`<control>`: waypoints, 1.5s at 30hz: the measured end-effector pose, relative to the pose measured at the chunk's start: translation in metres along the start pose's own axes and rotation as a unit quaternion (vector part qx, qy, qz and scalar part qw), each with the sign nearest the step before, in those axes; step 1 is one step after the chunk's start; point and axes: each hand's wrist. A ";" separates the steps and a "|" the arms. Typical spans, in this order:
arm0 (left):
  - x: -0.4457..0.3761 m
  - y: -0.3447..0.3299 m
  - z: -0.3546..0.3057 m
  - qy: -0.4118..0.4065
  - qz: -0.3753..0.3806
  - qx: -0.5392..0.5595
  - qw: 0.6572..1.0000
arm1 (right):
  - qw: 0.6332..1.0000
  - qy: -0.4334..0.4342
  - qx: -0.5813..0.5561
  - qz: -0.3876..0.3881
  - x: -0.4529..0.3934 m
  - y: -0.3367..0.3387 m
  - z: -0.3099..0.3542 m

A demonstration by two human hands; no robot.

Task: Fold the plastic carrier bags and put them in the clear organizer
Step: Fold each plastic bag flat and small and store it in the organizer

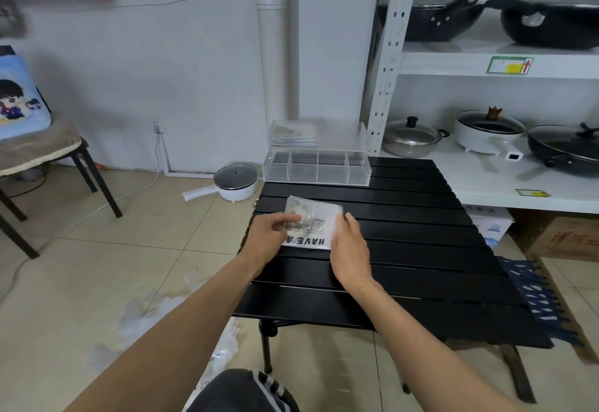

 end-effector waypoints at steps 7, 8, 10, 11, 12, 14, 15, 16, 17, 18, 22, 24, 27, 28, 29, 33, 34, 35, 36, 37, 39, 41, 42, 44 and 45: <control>-0.006 0.007 -0.004 -0.027 -0.018 0.123 0.992 | 0.968 -0.091 -0.232 -0.006 -0.014 0.006 0.015; -0.009 0.009 -0.004 -0.022 -0.024 0.130 0.991 | 0.960 -0.096 -0.262 -0.010 -0.016 0.006 0.019; -0.017 0.009 -0.005 -0.010 -0.044 0.137 0.990 | 0.947 -0.104 -0.301 -0.040 -0.025 0.004 0.028; -0.021 0.010 -0.007 -0.003 -0.053 0.136 0.989 | 0.943 -0.103 -0.311 -0.060 -0.029 0.005 0.032; -0.026 0.010 -0.008 0.003 -0.061 0.136 0.989 | 0.940 -0.096 -0.319 -0.075 -0.035 0.003 0.034; -0.037 0.011 -0.013 0.012 -0.077 0.134 0.988 | 0.932 -0.069 -0.347 -0.082 -0.044 0.006 0.040; -0.043 0.012 -0.016 0.011 -0.087 0.131 0.988 | 0.931 -0.055 -0.351 -0.079 -0.050 0.007 0.042; -0.051 0.013 -0.019 0.008 -0.097 0.127 0.987 | 0.934 -0.044 -0.347 -0.075 -0.056 0.008 0.044; -0.059 0.014 -0.022 0.003 -0.105 0.119 0.987 | 0.941 -0.034 -0.330 -0.070 -0.064 0.009 0.047; -0.068 0.016 -0.025 -0.001 -0.111 0.111 0.988 | 0.948 -0.022 -0.311 -0.069 -0.073 0.008 0.050; -0.106 0.022 -0.041 -0.020 -0.118 0.079 0.990 | 0.954 -0.022 -0.288 -0.079 -0.118 0.007 0.062; -0.126 0.024 -0.051 -0.034 -0.119 0.070 0.990 | 0.951 -0.023 -0.294 -0.091 -0.141 0.013 0.071; -0.162 0.028 -0.065 -0.047 -0.129 0.052 0.989 | 0.952 -0.017 -0.291 -0.090 -0.180 0.023 0.080; -0.175 0.030 -0.068 -0.050 -0.134 0.048 0.989 | 0.954 -0.016 -0.285 -0.089 -0.193 0.026 0.081; -0.188 0.031 -0.072 -0.052 -0.137 0.040 0.988 | 0.957 -0.016 -0.277 -0.089 -0.205 0.030 0.081; -0.233 0.033 -0.083 -0.061 -0.131 0.003 0.990 | 0.958 -0.030 -0.270 -0.090 -0.251 0.041 0.079; -0.244 0.034 -0.085 -0.061 -0.124 -0.011 0.990 | 0.958 -0.033 -0.271 -0.092 -0.262 0.040 0.080; -0.254 0.034 -0.086 -0.061 -0.115 -0.030 0.991 | 0.958 -0.034 -0.269 -0.094 -0.273 0.039 0.080; -0.265 0.034 -0.086 -0.062 -0.106 -0.050 0.991 | 0.960 -0.030 -0.263 -0.095 -0.283 0.037 0.081; -0.276 0.035 -0.085 -0.064 -0.097 -0.077 0.990 | 0.962 -0.026 -0.255 -0.095 -0.293 0.035 0.081; -0.293 0.036 -0.084 -0.075 -0.082 -0.132 0.985 | 0.967 -0.017 -0.238 -0.090 -0.309 0.031 0.081; -0.309 0.036 -0.082 -0.081 -0.074 -0.173 0.979 | 0.973 -0.008 -0.219 -0.077 -0.323 0.026 0.080; -0.315 0.035 -0.080 -0.083 -0.070 -0.184 0.977 | 0.976 -0.005 -0.208 -0.067 -0.329 0.024 0.079; -0.324 0.033 -0.078 -0.083 -0.066 -0.210 0.972 | 0.980 -0.005 -0.191 -0.050 -0.340 0.019 0.077; -0.326 0.033 -0.076 -0.082 -0.067 -0.231 0.967 | 0.982 -0.004 -0.184 -0.040 -0.345 0.016 0.075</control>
Point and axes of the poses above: each hand's wrist, its own x-axis away from the middle knuckle, its own y-axis out of the back of the hand, z = x × y, and after that the axes turned 13 degrees about x, right-handed
